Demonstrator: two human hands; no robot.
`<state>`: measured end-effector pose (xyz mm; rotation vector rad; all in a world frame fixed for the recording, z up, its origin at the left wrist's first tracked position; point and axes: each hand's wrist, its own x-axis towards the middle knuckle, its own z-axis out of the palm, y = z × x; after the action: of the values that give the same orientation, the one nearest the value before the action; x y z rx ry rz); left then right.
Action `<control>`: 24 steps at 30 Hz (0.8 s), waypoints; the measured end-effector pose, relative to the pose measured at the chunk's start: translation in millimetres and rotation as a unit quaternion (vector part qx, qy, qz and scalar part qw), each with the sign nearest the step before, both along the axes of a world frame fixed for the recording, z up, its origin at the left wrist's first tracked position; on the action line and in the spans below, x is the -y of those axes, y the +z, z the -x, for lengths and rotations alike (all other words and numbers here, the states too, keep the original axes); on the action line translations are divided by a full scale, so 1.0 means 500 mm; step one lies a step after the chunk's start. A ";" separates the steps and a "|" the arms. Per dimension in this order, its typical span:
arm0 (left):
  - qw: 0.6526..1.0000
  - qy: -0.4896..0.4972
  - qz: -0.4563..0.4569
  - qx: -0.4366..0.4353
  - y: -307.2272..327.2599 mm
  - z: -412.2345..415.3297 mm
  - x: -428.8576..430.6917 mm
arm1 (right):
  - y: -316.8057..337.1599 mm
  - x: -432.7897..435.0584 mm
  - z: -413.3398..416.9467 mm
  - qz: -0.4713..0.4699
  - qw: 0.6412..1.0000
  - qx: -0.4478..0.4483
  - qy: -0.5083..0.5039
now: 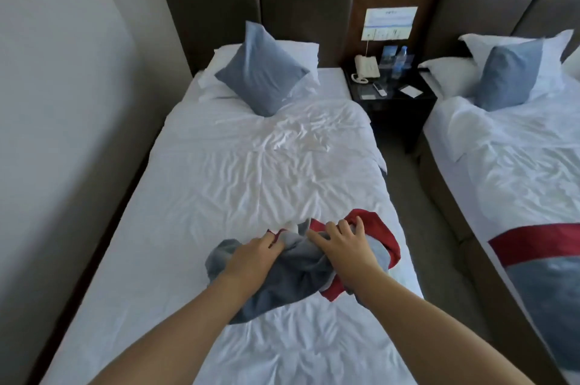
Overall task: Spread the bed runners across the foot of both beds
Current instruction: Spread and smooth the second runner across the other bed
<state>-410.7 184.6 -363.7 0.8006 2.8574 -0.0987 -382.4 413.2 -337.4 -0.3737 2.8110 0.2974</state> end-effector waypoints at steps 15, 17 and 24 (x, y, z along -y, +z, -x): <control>0.960 -0.056 -0.116 0.247 -0.301 -0.160 -0.046 | -0.330 -0.076 -0.155 -0.119 0.960 0.189 -0.168; 0.964 -0.035 -0.086 0.249 -0.317 -0.170 -0.041 | -0.339 -0.062 -0.166 -0.098 0.959 0.205 -0.170; 0.967 0.070 -0.045 0.242 -0.403 -0.151 0.015 | -0.392 0.052 -0.149 -0.010 0.964 0.233 -0.127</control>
<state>-335.2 176.9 -565.2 0.5402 2.4532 0.2178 -308.0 387.1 -533.5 -0.0596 2.3543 0.1548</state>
